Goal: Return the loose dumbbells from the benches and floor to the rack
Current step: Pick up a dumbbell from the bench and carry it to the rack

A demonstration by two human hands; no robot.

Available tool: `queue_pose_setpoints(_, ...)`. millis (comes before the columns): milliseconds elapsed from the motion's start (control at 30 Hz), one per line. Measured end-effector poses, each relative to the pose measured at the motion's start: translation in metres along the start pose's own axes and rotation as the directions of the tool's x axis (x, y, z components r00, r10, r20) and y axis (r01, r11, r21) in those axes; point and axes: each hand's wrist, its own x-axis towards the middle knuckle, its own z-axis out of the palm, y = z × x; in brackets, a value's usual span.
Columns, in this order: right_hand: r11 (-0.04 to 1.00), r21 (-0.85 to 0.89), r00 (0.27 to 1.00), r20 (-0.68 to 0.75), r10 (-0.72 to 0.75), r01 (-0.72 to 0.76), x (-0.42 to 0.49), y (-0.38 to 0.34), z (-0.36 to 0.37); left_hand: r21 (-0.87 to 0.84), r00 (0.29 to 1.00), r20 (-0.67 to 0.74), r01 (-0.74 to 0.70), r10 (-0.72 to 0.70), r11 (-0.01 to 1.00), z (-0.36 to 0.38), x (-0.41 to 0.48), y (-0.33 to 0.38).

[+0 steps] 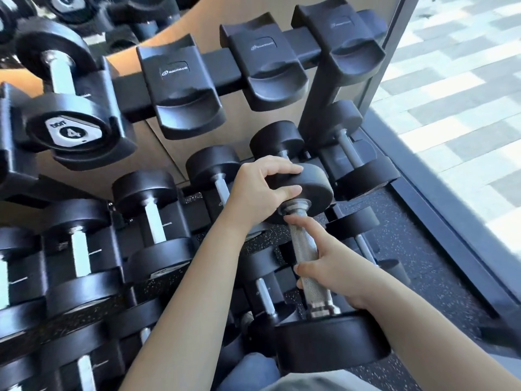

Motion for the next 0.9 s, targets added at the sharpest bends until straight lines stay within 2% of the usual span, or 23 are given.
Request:
queue_pose_setpoints(167, 1.0, 0.027, 1.0, -0.008, 0.003, -0.003, 0.024, -0.018, 0.019, -0.019, 0.999, -0.015, -0.028, 0.028, 0.999, -0.03, 0.013, -0.014)
queue_pose_setpoints(400, 0.997, -0.028, 0.997, -0.039, -0.07, 0.069, 0.068, -0.062, 0.043, -0.054, 0.995, -0.079, -0.056, 0.052, 0.997, -0.084, 0.042, -0.04)
queue_pose_setpoints(567, 0.997, -0.052, 0.998, -0.017, -0.057, 0.056, 0.1, -0.091, 0.055, -0.048, 0.988, -0.146, -0.061, 0.053, 0.997, -0.111, 0.067, -0.058)
queue_pose_setpoints(800, 0.961, -0.197, 0.981, 0.045, -0.19, 0.195, 0.156, -0.126, 0.044, 0.01, 0.961, -0.261, -0.095, 0.094, 0.995, -0.15, 0.111, -0.063)
queue_pose_setpoints(900, 0.954, -0.176, 0.97, 0.065, -0.234, 0.242, 0.182, -0.148, 0.035, 0.052, 0.946, -0.294, -0.129, 0.139, 0.99, -0.167, 0.136, -0.061)
